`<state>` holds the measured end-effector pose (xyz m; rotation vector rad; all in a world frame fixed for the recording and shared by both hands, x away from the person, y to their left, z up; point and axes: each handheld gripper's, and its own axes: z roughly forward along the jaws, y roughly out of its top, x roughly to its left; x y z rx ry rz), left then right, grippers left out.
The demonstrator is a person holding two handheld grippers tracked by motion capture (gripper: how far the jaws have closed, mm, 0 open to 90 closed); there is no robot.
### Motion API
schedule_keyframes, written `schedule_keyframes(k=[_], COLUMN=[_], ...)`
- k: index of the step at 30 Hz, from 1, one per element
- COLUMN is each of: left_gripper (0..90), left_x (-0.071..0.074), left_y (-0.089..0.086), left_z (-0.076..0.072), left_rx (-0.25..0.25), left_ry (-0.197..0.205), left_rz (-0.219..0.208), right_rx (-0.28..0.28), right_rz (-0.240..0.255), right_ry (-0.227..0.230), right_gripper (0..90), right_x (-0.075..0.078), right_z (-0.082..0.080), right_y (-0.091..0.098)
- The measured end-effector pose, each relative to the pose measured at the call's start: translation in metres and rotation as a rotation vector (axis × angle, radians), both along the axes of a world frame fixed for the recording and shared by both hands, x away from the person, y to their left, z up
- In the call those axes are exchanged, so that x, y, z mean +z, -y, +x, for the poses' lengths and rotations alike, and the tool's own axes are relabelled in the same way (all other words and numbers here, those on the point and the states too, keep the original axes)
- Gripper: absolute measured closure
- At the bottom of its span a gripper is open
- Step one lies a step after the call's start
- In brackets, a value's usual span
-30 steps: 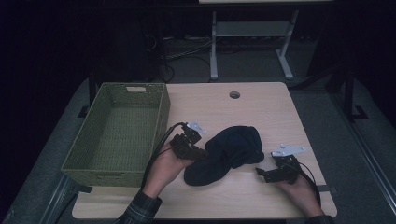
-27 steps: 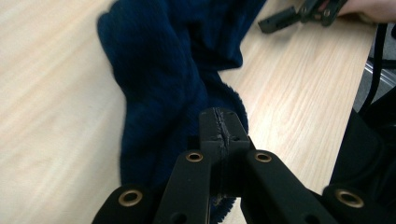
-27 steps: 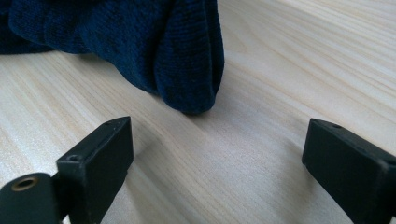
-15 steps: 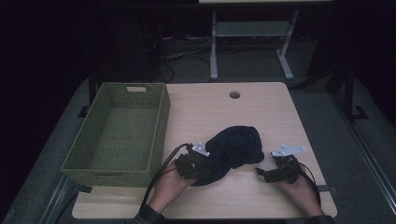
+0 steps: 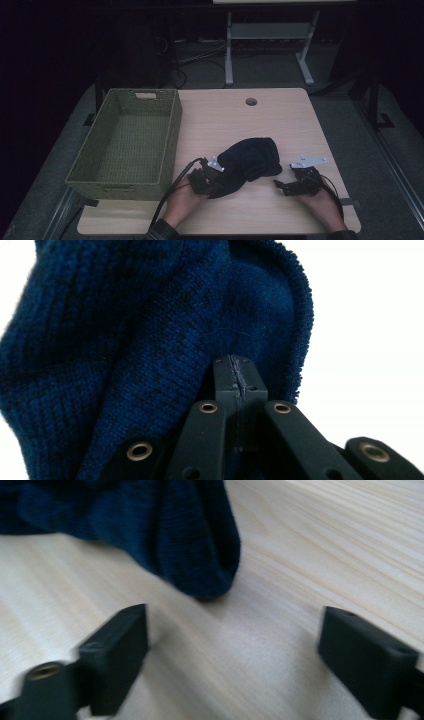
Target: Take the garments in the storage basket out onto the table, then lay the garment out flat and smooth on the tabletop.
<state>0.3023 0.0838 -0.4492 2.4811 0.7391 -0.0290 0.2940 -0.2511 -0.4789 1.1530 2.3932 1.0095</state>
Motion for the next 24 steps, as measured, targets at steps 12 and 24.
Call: schedule_keyframes(k=[12,24], left_gripper=[90.0,90.0], left_x=[0.0,-0.001], left_y=[0.001,-0.001], left_z=[-0.002,0.0], left_rx=[0.008,0.018], left_ry=[0.008,-0.005], left_rz=[0.001,-0.016], right_rx=[0.051,0.107], right_rz=[0.099,0.117], right_ry=[0.047,0.052], right_gripper=[25.9,46.6], right_x=[0.026,0.03], right_z=[-0.016,-0.004], right_y=[0.005,-0.006])
